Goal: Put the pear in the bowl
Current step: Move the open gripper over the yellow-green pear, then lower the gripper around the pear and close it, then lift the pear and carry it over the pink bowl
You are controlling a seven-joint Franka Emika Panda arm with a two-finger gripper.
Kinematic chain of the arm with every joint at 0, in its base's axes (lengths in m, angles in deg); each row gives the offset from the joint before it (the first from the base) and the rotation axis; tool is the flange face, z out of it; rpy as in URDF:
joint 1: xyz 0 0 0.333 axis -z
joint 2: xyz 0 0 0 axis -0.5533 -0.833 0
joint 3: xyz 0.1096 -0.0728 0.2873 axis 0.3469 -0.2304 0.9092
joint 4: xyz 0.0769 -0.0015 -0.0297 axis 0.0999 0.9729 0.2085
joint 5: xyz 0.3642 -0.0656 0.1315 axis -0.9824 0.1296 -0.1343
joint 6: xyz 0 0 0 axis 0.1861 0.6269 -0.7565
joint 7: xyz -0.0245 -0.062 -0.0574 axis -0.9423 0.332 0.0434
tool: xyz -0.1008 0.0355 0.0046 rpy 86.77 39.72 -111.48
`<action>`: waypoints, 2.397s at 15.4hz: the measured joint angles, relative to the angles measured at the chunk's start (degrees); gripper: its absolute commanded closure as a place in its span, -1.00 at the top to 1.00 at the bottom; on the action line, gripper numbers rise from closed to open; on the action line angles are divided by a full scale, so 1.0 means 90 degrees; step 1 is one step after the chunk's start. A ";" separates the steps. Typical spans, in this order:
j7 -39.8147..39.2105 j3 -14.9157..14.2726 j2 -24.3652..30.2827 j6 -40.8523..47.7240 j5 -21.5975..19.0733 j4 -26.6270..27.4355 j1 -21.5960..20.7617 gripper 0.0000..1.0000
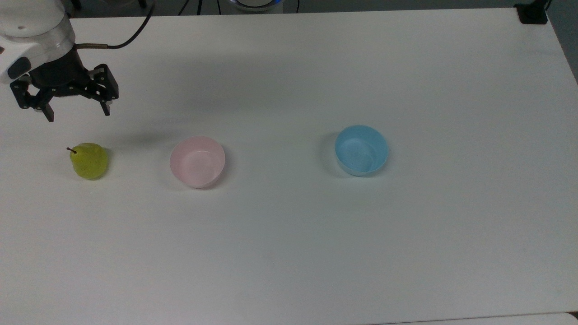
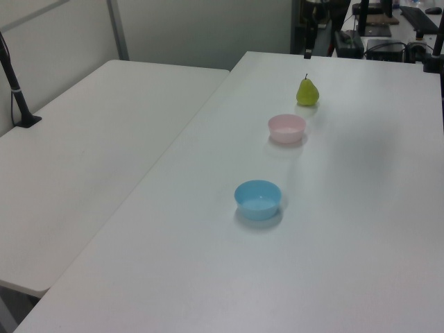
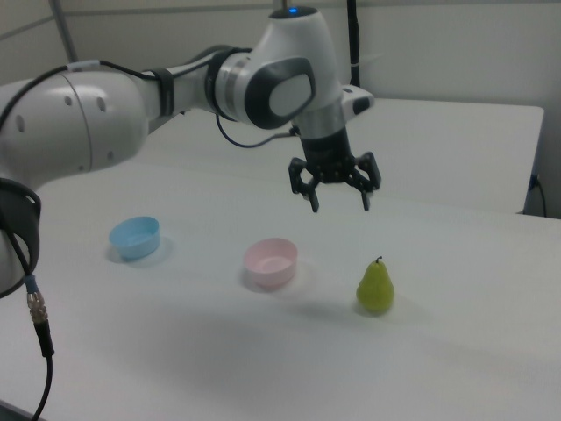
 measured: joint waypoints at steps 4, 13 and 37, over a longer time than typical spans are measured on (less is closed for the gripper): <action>-0.0195 -0.0003 -0.0380 -0.0124 0.0022 -0.0002 0.0260 1.00; -0.0197 -0.0003 -0.1126 -0.0879 0.0023 0.0032 0.0354 0.98; -0.0197 0.0049 -0.1314 -0.1411 0.0032 0.0251 0.0337 -0.68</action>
